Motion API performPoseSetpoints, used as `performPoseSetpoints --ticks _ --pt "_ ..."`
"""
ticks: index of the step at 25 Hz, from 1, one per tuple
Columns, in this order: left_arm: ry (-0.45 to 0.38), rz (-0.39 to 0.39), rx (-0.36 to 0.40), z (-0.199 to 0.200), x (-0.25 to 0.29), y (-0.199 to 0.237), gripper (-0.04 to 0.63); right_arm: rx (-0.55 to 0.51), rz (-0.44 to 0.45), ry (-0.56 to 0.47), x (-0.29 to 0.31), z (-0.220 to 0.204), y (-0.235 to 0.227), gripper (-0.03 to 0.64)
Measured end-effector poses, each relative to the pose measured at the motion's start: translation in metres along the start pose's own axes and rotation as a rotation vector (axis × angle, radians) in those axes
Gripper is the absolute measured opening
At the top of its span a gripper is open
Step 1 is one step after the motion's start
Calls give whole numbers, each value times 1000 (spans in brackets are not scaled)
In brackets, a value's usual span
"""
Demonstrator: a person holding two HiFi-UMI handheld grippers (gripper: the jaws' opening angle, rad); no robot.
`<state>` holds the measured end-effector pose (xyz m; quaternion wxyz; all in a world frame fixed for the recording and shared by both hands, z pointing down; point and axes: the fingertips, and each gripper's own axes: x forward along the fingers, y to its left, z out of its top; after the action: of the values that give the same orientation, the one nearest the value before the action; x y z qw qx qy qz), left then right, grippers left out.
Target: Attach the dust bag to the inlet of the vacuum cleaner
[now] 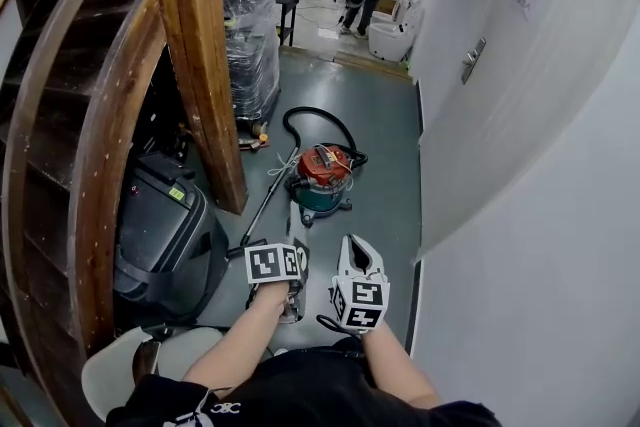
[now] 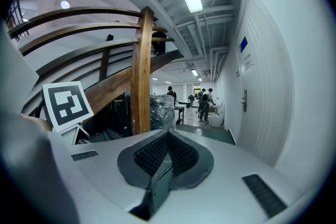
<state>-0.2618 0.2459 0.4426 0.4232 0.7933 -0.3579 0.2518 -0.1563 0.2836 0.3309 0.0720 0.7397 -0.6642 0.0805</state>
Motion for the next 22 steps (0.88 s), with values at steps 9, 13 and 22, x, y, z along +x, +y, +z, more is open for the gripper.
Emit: performPoseSetpoints --ticks 9,13,22 --pt "33 20 14 31 53 -6 23 24 24 14 52 -10 -29 -3" --pt "26 33 16 68 97 -24 23 19 33 -1 102 -2 -75 -3" --pt "-9 51 -8 164 182 -75 23 12 37 -27 202 41 -186 -3"
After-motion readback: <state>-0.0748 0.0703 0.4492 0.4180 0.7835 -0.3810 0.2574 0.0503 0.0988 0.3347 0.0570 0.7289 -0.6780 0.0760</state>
